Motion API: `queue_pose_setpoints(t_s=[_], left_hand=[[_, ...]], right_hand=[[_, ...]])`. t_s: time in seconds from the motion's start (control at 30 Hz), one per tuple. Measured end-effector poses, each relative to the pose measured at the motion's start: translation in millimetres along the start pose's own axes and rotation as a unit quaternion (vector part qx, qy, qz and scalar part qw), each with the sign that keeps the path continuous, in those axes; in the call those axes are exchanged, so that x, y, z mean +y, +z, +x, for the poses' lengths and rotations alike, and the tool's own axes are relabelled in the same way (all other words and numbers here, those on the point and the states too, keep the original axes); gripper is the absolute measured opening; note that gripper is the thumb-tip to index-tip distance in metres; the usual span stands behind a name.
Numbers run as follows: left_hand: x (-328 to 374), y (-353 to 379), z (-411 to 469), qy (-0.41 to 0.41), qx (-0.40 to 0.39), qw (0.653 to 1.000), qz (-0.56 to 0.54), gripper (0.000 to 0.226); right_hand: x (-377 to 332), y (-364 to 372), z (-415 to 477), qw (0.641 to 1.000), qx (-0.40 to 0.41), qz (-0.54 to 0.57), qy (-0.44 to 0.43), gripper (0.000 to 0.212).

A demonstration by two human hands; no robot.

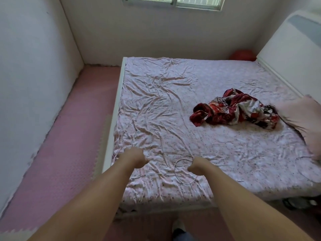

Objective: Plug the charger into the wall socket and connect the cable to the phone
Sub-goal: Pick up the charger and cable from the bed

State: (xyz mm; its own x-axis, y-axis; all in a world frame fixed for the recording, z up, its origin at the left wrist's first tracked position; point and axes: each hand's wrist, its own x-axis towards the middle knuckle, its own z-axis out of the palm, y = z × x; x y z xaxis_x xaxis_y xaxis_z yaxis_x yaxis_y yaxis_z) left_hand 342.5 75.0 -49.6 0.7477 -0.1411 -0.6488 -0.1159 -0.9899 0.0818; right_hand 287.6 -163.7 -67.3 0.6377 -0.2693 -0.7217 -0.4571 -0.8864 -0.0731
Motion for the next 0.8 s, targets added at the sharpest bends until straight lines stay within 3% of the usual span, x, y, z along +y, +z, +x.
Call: queue_pose_setpoints(t_s=[0.13,0.3,0.67,0.8], left_hand=[[-3.6,-7.3,13.5,-0.022,0.001,1.0,-0.014,0.061],[-0.5,-18.5,35.0,-0.047,-0.002,0.999,-0.021,0.064],[39.3,6.0,102.9,-0.094,-0.033,0.993,-0.067,0.064],[38.6,25.9,117.0,-0.116,-0.055,0.987,-0.093,0.066]], right_hand=[[-9.8,-12.1,17.6,1.0,-0.01,-0.022,-0.019,0.033],[-17.8,-30.1,43.5,0.998,-0.017,-0.024,-0.053,0.023],[13.8,-35.5,129.6,0.997,-0.04,-0.043,-0.048,0.03],[20.1,-19.7,154.7,0.998,-0.058,-0.024,-0.026,0.017]])
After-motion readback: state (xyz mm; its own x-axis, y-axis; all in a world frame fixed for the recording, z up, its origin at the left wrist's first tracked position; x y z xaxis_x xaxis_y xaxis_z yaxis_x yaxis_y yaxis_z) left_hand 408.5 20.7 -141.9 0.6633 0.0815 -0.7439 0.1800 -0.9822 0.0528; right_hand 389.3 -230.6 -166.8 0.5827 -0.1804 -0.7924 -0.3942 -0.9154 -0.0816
